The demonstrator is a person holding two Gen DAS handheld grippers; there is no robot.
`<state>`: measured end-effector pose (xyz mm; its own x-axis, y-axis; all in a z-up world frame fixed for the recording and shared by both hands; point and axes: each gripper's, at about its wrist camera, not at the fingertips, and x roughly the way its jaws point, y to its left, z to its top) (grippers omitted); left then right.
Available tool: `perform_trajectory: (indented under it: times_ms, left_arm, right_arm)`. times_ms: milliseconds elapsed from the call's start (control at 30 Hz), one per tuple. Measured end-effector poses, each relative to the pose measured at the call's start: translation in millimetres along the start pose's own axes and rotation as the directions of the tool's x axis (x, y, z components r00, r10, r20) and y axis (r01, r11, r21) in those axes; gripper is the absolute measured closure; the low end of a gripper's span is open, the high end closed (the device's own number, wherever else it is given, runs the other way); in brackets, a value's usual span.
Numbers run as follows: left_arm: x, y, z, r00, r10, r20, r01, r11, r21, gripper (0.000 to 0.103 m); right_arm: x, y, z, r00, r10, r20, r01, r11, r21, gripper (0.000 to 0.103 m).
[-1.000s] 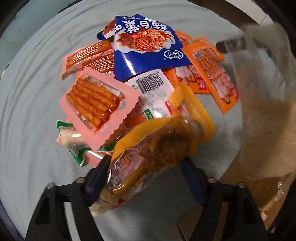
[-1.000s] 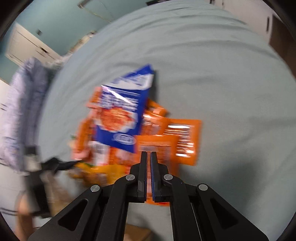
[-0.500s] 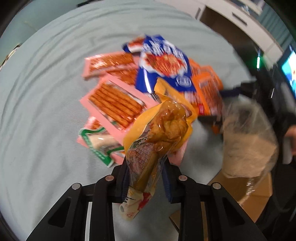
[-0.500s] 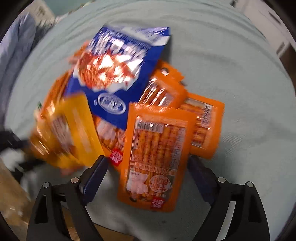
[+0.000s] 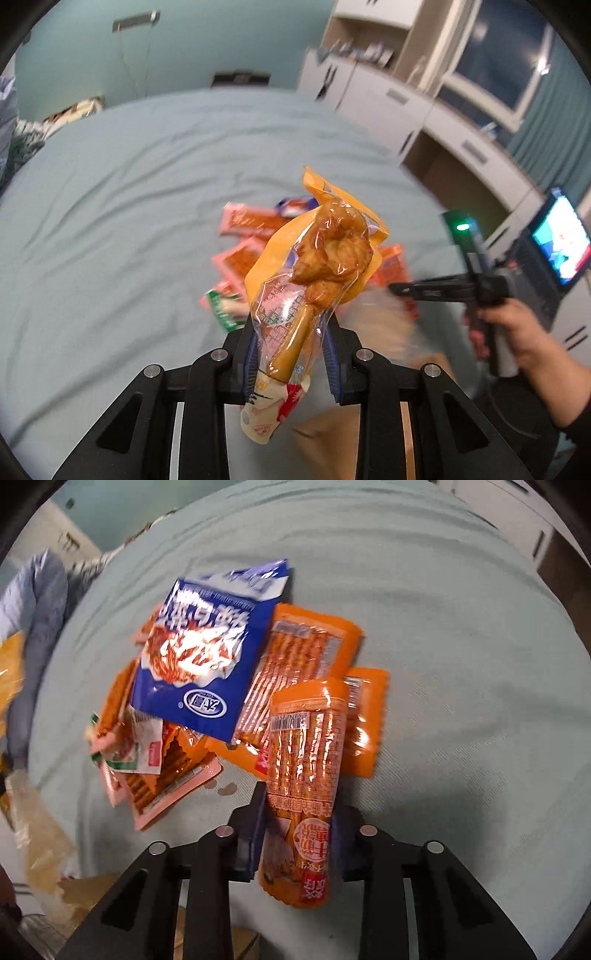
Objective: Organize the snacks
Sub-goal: 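Grasp the yellow braised-meat packet with the left gripper while the right gripper lifts its orange packet, then drop the packets into the cardboard box and open both grippers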
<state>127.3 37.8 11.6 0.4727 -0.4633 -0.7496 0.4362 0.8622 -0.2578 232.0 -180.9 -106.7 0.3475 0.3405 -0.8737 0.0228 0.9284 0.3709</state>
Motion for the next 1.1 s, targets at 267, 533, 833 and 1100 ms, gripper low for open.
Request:
perform_trajectory:
  times_ms: [267,533,833,1100]
  left_arm:
    - [-25.8,-63.3,-48.2,0.978,-0.204,-0.037,0.207,0.962,0.178,0.074]
    - [-1.0,-96.0,-74.0,0.976,-0.106,-0.191,0.165,0.93,0.329,0.073]
    - [8.0,-96.2,-80.7,0.968,-0.073,-0.242,0.15,0.936,0.319,0.033]
    - [-22.9,-39.3,-55.2,0.996,0.09,0.011,-0.09,0.993,0.079,0.011]
  right_arm:
    - [-63.9,-28.5,-26.4,0.986,0.114,0.123,-0.128,0.985,0.112,0.098]
    - [-108.2,-42.2,-67.2,0.938,0.266,0.222,-0.294,0.95,0.102,0.098]
    - [-156.0,-52.2,-113.8,0.847,0.423,0.322,-0.453,0.891,0.021,0.098]
    - [-141.4,-37.4,-122.9,0.822,0.501,0.271,-0.494,0.864,-0.099,0.098]
